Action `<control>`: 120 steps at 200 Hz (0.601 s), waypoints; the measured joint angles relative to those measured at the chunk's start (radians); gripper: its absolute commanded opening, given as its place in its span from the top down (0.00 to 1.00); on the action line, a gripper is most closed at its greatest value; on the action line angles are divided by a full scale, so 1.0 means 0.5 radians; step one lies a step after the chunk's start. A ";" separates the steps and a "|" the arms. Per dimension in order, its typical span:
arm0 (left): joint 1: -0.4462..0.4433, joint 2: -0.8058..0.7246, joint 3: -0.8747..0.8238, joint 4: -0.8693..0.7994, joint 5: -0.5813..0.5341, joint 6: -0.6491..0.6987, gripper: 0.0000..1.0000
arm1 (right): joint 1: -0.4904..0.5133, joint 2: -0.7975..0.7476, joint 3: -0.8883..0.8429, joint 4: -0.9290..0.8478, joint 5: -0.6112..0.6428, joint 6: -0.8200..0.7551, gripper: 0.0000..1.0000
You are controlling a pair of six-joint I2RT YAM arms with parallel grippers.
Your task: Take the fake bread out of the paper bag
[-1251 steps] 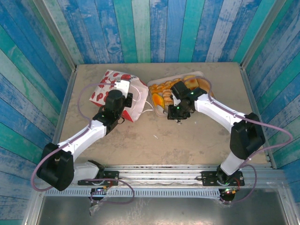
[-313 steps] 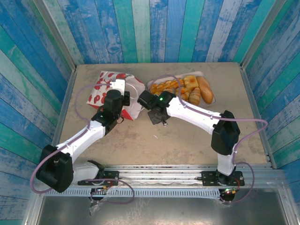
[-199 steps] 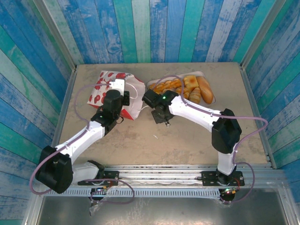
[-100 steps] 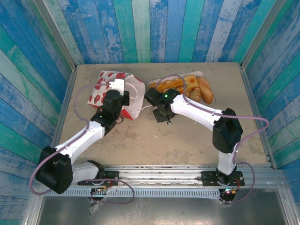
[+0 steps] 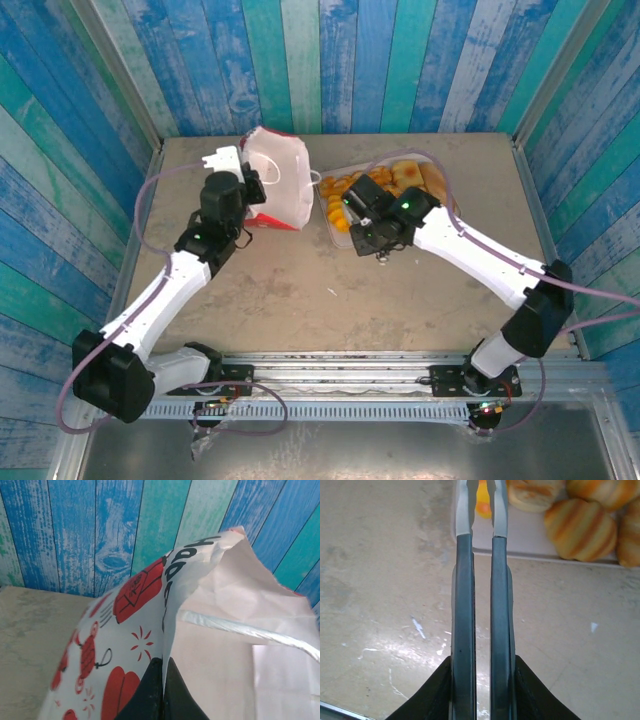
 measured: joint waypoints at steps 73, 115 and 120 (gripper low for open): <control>0.451 0.156 0.182 -0.064 0.792 -0.729 1.00 | -0.124 -0.518 -0.369 0.027 -0.021 0.082 0.69; 0.573 0.449 0.311 -0.080 1.086 -0.964 1.00 | -0.172 -0.677 -0.502 0.035 -0.021 0.133 0.68; 0.586 0.485 0.323 -0.082 1.108 -0.986 1.00 | -0.177 -0.686 -0.513 0.037 -0.021 0.136 0.68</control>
